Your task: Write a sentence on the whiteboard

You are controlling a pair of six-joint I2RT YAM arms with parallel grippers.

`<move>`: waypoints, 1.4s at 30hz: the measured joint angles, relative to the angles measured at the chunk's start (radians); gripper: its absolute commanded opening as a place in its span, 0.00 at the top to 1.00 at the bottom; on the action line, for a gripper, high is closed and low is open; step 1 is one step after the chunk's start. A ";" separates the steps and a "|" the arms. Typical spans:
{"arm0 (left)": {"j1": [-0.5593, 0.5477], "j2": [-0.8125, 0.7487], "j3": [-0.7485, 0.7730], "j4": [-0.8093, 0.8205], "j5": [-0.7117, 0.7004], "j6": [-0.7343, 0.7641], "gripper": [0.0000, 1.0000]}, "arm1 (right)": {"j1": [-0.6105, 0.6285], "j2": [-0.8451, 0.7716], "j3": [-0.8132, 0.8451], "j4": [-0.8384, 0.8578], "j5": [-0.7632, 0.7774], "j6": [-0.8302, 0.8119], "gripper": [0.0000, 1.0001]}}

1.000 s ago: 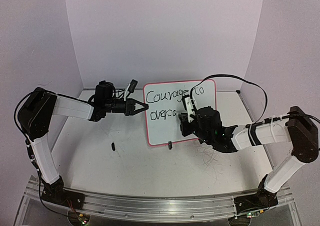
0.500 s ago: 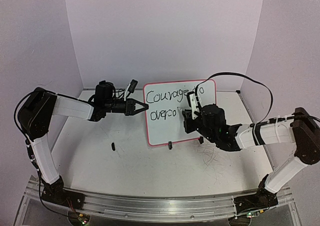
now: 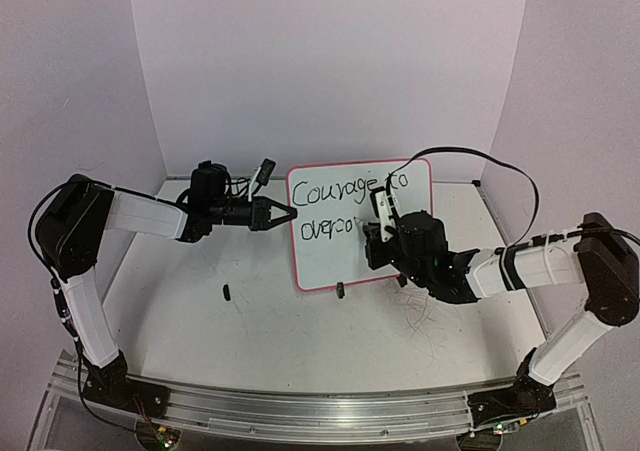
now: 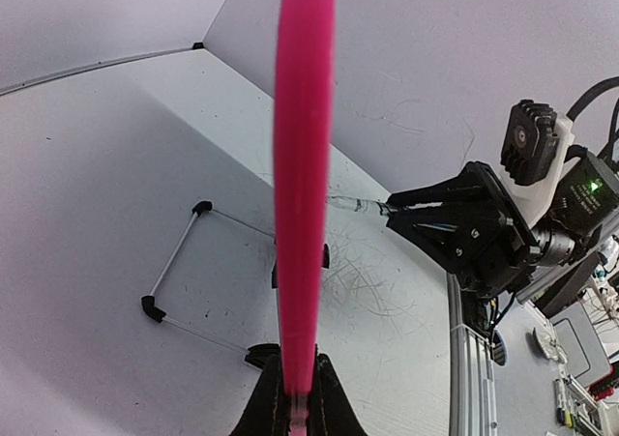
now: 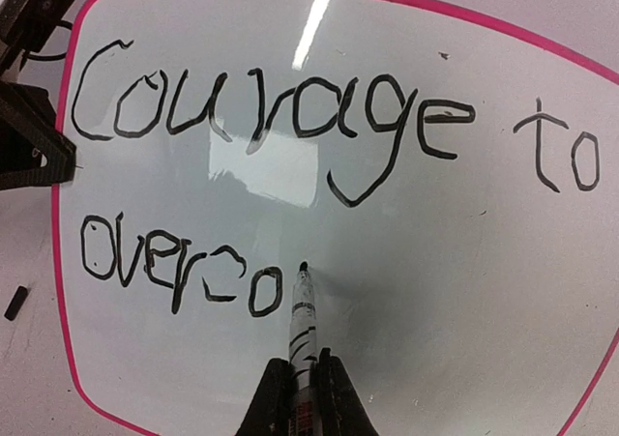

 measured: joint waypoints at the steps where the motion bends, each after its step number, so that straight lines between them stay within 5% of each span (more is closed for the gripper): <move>1: 0.000 0.000 0.000 0.000 0.000 0.000 1.00 | 0.000 0.001 0.000 0.000 0.002 0.000 1.00; 42: 0.000 0.000 0.000 0.000 -0.003 0.000 1.00 | 0.019 -0.001 -0.026 -0.021 0.005 0.030 1.00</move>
